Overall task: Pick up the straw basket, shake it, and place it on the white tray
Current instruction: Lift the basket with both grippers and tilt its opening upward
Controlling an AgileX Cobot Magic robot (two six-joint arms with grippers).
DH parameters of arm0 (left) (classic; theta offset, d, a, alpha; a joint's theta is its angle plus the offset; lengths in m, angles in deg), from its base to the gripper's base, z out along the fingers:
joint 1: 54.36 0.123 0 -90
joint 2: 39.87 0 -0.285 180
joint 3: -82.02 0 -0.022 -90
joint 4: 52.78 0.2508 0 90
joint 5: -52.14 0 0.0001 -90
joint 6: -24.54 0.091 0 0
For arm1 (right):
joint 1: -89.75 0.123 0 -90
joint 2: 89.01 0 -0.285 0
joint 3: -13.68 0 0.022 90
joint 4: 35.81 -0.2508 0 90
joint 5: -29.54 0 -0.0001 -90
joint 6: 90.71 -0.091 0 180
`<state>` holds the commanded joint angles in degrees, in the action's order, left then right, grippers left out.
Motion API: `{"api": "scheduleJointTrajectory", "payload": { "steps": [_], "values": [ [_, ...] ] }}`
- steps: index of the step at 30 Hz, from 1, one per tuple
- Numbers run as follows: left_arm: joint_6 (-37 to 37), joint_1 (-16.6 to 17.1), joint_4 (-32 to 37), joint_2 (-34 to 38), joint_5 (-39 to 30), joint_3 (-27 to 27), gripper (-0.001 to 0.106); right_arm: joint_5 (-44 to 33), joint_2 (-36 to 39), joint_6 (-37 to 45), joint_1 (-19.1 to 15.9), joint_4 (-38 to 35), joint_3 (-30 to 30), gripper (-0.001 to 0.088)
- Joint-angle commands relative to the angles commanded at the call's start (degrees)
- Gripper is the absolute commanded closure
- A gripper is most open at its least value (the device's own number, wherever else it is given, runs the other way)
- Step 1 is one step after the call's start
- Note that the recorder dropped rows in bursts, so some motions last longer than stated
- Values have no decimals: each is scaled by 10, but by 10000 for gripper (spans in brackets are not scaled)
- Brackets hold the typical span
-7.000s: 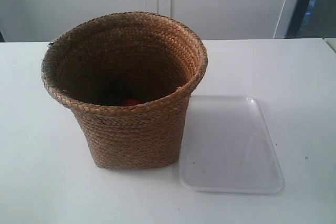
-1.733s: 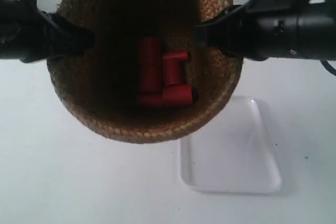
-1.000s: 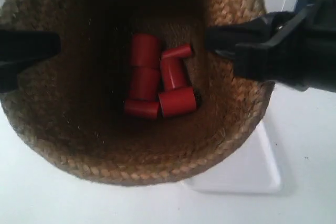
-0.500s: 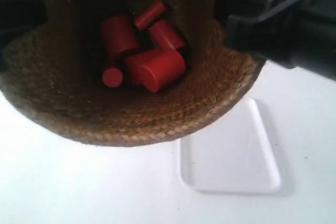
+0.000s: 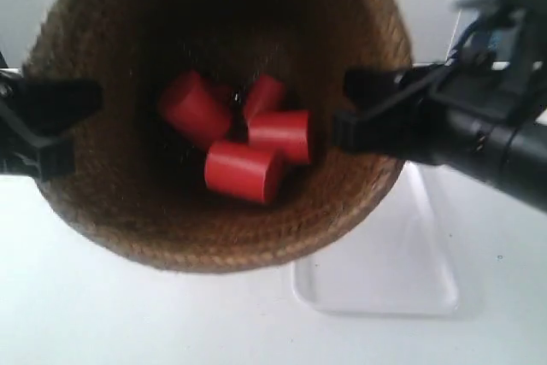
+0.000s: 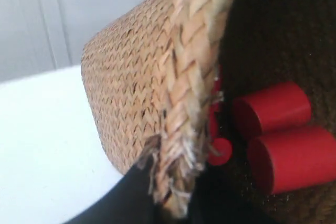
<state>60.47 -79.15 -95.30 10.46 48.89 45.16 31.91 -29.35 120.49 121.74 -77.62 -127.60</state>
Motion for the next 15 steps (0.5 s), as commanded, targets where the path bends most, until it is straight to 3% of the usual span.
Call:
{"api": "scheduleJointTrajectory", "payload": {
  "steps": [3, 5, 7, 8, 12, 15],
  "values": [
    [9, 0, 4, -34, -26, 26, 1053, -70, -45, -19, 0, -1, -20, 868],
    [9, 0, -9, -14, 1, -6, 1053, -10, -20, -14, 0, 2, 26, 868],
    [9, 0, -33, 42, 72, -56, 1053, 106, 54, -14, -1, -10, 75, 868],
    [9, 0, -31, 56, 76, -60, 1053, 116, 75, -16, -1, -22, 75, 868],
    [22, 0, -30, 9, -54, 3, 1053, -78, 6, -14, 0, -38, 1, 868],
    [39, 0, -36, -20, -40, 9, 1053, -109, -42, -28, 0, -47, -12, 868]
  ]
}}
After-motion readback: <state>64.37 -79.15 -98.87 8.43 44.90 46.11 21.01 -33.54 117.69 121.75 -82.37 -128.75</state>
